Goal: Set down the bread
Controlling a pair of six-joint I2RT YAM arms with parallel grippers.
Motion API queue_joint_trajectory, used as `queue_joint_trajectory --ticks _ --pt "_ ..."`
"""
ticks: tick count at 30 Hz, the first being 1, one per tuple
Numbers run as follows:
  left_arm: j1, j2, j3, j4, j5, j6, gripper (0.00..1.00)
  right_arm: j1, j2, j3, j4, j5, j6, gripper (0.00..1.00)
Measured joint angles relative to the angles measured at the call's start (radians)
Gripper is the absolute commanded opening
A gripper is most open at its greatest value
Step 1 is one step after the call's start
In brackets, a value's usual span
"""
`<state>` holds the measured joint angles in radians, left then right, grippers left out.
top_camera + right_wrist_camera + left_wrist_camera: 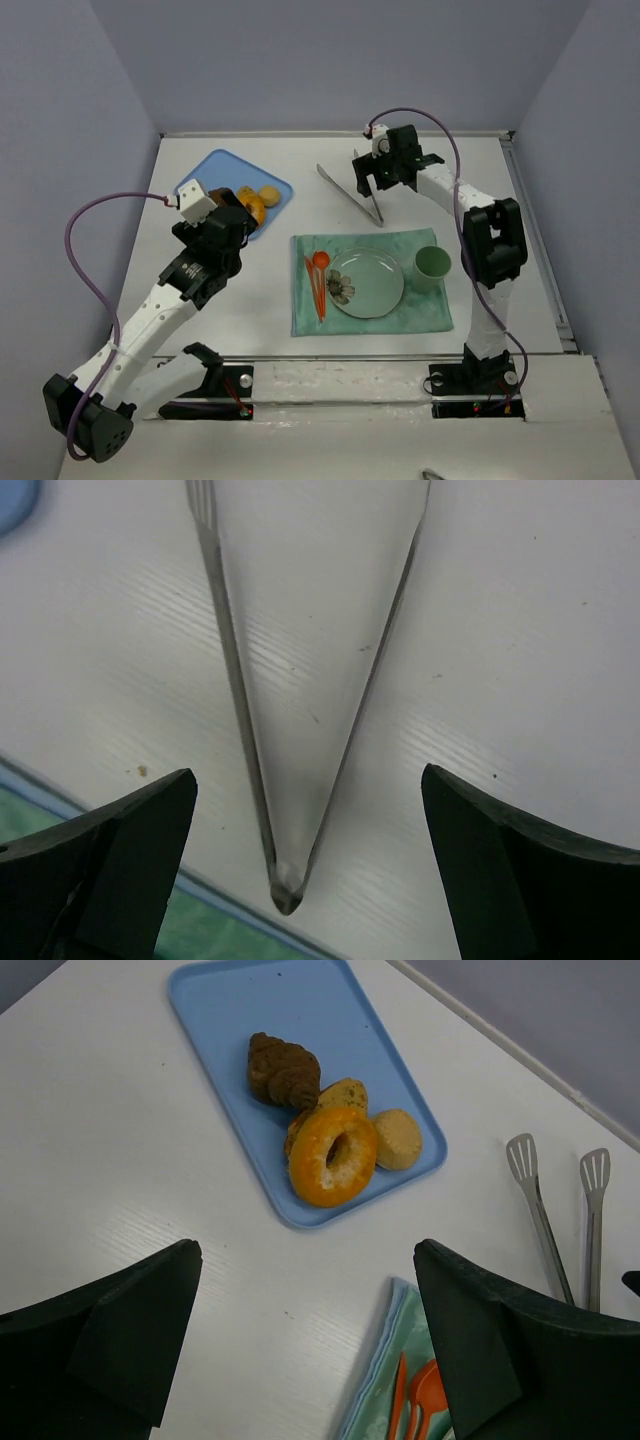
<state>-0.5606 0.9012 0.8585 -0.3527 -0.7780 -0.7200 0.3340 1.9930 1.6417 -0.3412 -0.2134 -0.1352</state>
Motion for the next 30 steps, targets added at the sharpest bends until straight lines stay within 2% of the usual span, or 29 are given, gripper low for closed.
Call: queue_joint_trajectory --ticks 6,12,16,19,20,22,23,25,30 --pt "0.0 0.027 0.0 0.005 -0.002 0.006 0.99 0.0 0.211 0.097 -0.07 0.025 -0.042 1.0" --pt "0.002 0.027 0.0 0.005 -0.019 0.009 0.99 0.009 0.279 0.157 -0.106 -0.003 -0.068 1.0" --pt "0.002 0.027 0.0 0.005 -0.032 0.01 0.99 0.025 0.312 0.21 -0.129 0.043 -0.078 0.98" --pt "0.003 0.027 0.0 0.004 -0.044 0.01 0.99 0.042 0.338 0.252 -0.147 0.091 -0.082 0.8" --pt "0.006 0.026 0.0 0.004 -0.047 0.01 0.99 0.048 0.349 0.269 -0.15 0.102 -0.082 0.64" --pt "0.006 0.025 0.0 0.004 -0.051 0.009 0.99 0.053 0.366 0.297 -0.156 0.114 -0.078 0.48" --pt "0.006 0.025 0.0 0.004 -0.054 0.01 0.99 0.054 0.372 0.309 -0.159 0.119 -0.074 0.35" --pt "0.006 0.022 0.0 0.003 -0.061 0.009 0.99 0.054 0.377 0.316 -0.158 0.121 -0.066 0.25" --pt "0.006 0.013 -0.001 -0.002 -0.066 0.008 0.99 0.054 0.373 0.319 -0.171 0.113 -0.04 0.16"
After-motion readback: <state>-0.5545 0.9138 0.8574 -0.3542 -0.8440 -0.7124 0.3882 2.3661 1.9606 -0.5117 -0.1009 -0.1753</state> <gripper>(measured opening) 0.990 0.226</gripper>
